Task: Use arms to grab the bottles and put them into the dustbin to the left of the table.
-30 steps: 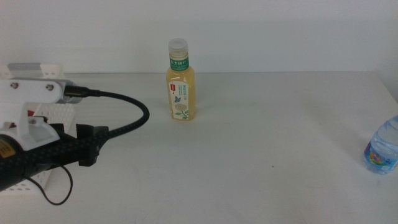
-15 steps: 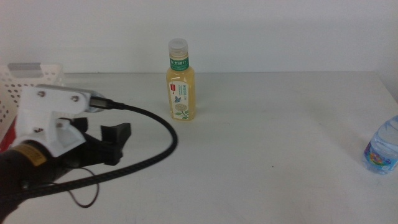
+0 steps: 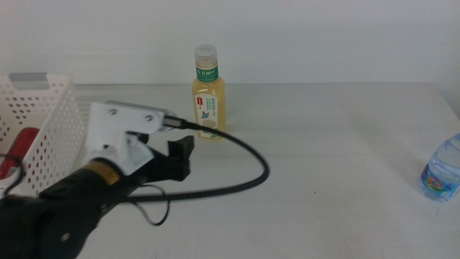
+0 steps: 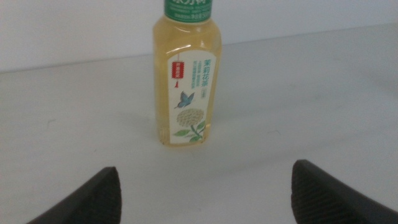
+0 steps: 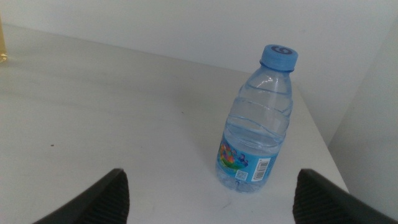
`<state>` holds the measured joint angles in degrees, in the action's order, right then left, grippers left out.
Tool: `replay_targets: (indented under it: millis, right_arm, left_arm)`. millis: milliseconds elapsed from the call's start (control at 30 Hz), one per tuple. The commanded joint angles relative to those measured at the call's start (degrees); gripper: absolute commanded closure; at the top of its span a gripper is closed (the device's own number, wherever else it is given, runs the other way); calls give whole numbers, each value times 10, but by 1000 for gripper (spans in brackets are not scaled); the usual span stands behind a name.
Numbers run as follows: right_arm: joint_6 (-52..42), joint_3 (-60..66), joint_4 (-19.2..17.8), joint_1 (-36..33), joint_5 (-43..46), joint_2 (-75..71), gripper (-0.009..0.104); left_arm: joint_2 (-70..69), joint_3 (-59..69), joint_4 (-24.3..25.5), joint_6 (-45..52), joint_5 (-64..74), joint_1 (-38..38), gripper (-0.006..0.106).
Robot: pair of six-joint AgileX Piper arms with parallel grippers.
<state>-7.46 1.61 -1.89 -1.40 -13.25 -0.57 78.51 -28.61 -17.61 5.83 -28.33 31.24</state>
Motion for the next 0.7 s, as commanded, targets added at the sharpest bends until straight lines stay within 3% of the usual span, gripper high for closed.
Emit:
replay_targets:
  millis: [0, 667]
  right_arm:
    - [-5, -4, -3, 3, 42, -15, 18]
    - [-5, -4, -3, 3, 42, -15, 18]
  left_arm:
    - [16, -36, -12, 8, -54, 6, 10]
    - [192, -186, 9, 17, -102, 6, 10]
